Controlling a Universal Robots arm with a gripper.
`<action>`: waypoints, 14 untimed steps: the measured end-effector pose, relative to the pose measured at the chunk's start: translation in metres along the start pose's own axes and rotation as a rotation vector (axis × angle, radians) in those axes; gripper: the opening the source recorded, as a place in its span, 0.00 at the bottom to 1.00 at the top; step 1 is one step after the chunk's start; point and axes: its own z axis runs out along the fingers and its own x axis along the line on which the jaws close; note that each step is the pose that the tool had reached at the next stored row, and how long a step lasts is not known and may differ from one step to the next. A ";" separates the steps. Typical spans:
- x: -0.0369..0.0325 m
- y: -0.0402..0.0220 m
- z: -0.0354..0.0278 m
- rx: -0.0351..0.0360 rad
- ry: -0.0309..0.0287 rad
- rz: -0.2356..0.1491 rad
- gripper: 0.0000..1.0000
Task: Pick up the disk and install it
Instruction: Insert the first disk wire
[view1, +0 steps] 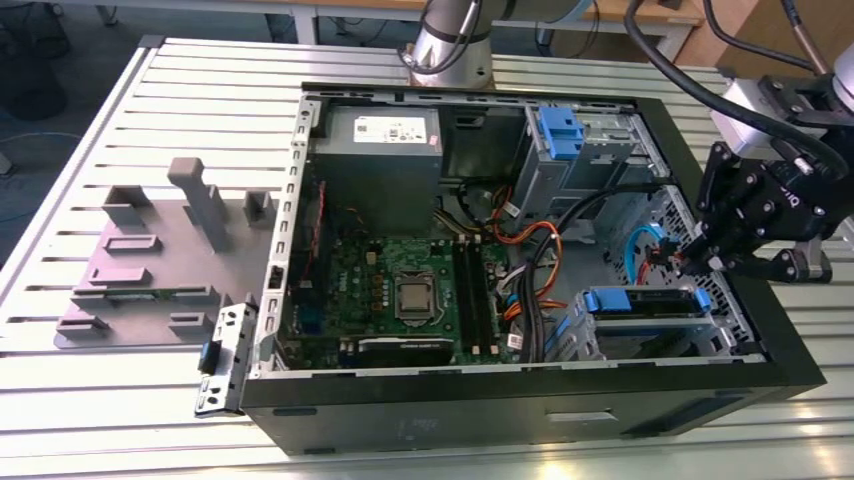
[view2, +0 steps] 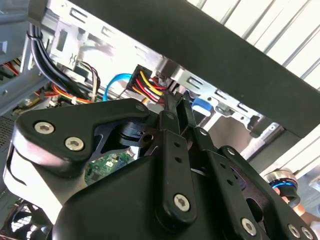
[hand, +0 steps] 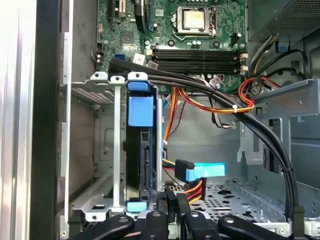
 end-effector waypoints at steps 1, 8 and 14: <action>0.0018 0.0006 0.0001 0.0000 0.0000 0.000 0.19; 0.0110 0.0050 0.0022 0.0000 -0.0003 0.000 0.19; 0.0130 0.0118 0.0050 -0.0001 -0.0045 0.000 0.19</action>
